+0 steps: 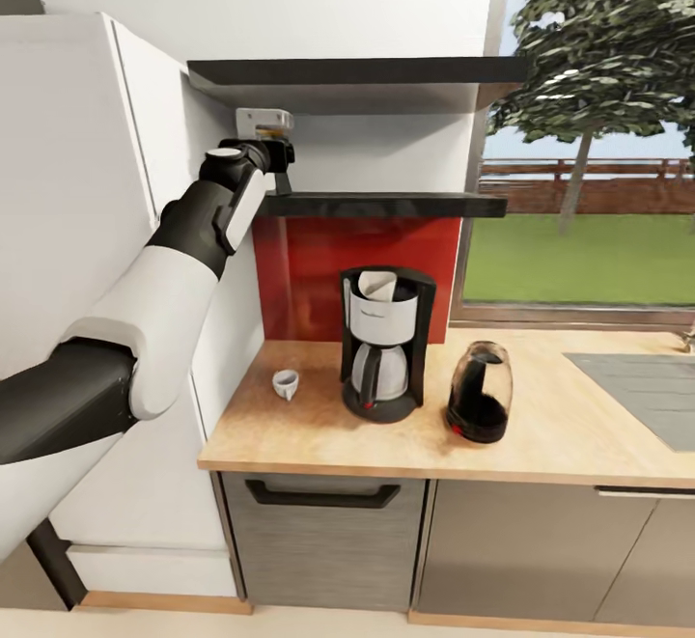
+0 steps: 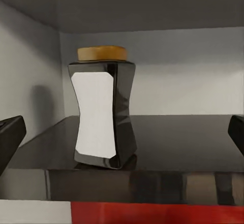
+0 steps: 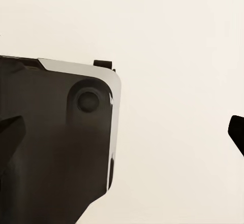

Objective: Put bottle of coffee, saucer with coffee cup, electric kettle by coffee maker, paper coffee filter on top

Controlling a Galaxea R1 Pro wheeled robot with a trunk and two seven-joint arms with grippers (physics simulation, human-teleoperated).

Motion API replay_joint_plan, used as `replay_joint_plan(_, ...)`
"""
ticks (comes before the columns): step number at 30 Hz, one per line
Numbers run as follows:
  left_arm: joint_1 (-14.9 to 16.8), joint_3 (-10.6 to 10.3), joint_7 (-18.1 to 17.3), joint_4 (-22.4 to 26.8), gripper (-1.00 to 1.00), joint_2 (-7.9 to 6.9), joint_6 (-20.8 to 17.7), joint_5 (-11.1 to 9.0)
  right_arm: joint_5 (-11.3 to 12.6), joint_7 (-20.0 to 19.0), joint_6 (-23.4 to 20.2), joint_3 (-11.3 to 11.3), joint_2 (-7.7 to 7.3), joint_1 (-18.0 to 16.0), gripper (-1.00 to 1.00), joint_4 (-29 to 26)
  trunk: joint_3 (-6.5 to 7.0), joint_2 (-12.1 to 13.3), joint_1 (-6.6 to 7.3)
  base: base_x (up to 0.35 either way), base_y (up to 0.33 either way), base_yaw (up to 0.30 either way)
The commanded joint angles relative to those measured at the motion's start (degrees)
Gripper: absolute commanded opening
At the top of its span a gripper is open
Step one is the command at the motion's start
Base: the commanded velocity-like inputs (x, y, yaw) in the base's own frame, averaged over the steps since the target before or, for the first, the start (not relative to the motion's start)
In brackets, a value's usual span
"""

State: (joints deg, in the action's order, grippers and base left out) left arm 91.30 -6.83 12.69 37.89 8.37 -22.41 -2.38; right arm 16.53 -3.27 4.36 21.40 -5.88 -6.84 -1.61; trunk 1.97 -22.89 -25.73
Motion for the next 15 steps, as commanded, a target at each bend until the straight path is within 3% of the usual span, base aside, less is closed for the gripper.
replay_joint_plan(1,0.0,-0.3,0.4,0.1,1.0,-0.03,-0.3,-0.3,0.6,-0.2,0.2,0.4,-0.01,0.0,1.0,0.1,-0.02,0.0,-0.05,0.281,0.042,0.0)
replay_joint_plan(9,-0.4,-0.3,0.3,2.7,1.0,-0.11,-0.3,-0.3,0.6,-0.2,0.2,0.4,-0.09,0.0,1.0,0.1,-0.02,0.0,-0.05,0.077,0.007,0.0)
replay_joint_plan(15,-0.6,-0.4,0.4,4.0,1.0,-0.11,-0.3,-0.3,0.6,-0.2,0.2,0.4,-0.09,0.0,1.0,0.1,-0.02,0.0,-0.05,0.226,0.015,0.0)
